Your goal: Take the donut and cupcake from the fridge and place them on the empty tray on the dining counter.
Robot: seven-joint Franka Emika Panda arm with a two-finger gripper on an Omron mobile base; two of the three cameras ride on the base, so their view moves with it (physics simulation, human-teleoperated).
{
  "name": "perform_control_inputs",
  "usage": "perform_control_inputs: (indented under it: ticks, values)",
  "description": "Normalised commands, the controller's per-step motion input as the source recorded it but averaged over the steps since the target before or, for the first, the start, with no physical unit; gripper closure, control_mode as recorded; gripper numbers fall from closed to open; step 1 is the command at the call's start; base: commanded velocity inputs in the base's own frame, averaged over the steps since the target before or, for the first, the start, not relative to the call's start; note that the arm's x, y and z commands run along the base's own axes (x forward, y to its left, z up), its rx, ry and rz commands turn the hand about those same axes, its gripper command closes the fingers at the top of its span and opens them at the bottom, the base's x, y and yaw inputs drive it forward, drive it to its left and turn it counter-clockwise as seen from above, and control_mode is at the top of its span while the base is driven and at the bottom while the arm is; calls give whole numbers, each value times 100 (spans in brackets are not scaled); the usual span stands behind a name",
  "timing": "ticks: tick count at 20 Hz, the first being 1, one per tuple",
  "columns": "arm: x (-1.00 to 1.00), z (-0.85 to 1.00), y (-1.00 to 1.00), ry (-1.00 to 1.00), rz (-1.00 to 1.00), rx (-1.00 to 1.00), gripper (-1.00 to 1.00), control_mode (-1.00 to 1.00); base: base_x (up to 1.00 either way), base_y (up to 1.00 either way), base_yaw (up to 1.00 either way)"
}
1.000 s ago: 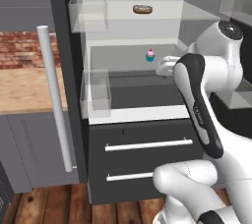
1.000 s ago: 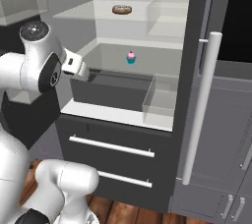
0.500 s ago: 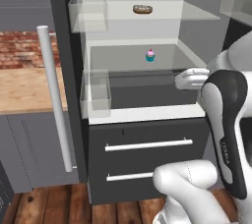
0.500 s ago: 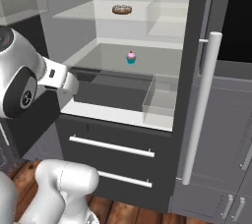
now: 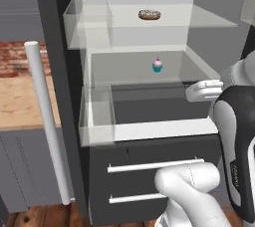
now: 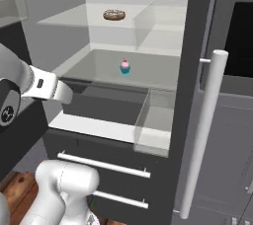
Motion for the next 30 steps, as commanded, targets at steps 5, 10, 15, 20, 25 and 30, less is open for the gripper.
perform_control_inputs:
  ticks: [5,10,15,20,25,30]
  values:
    - [0,0,0,0,0,0,-100,100,100,0,0]
    - [0,0,0,0,0,0,-100,100,100,-15,-2]
    - [0,0,0,0,0,0,-100,100,100,-11,-11]
    - [100,-26,-20,-3,-8,-1,-100,-100,0,0,0]
    - [100,-31,-38,-3,0,0,-100,-100,0,0,0]
    - [89,-27,-19,-1,0,3,-100,-100,0,0,0]
